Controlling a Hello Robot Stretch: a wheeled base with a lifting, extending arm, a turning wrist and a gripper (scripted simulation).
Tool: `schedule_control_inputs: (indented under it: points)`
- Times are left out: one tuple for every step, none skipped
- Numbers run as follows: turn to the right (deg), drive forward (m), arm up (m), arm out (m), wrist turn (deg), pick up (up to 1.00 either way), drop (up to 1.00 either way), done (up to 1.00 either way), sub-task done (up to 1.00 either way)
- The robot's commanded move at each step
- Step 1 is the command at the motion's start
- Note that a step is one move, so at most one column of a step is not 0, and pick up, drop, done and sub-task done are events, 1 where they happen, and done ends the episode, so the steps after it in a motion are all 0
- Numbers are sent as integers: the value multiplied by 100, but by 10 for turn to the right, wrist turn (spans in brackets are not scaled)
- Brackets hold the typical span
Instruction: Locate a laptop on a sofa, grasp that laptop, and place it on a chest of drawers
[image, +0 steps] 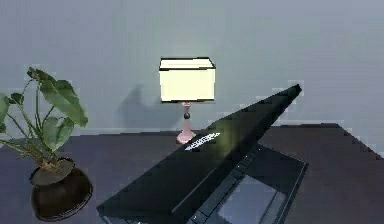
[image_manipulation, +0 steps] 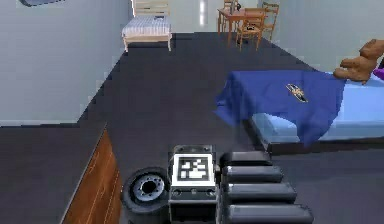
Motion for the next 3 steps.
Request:
schedule_control_inputs:
  points:
    - [-450, 0, 0, 0, 0, 0, 0, 0, 0]
    - [-450, 0, 0, 0, 0, 0, 0, 0, 0]
    - [-450, 0, 0, 0, 0, 0, 0, 0, 0]
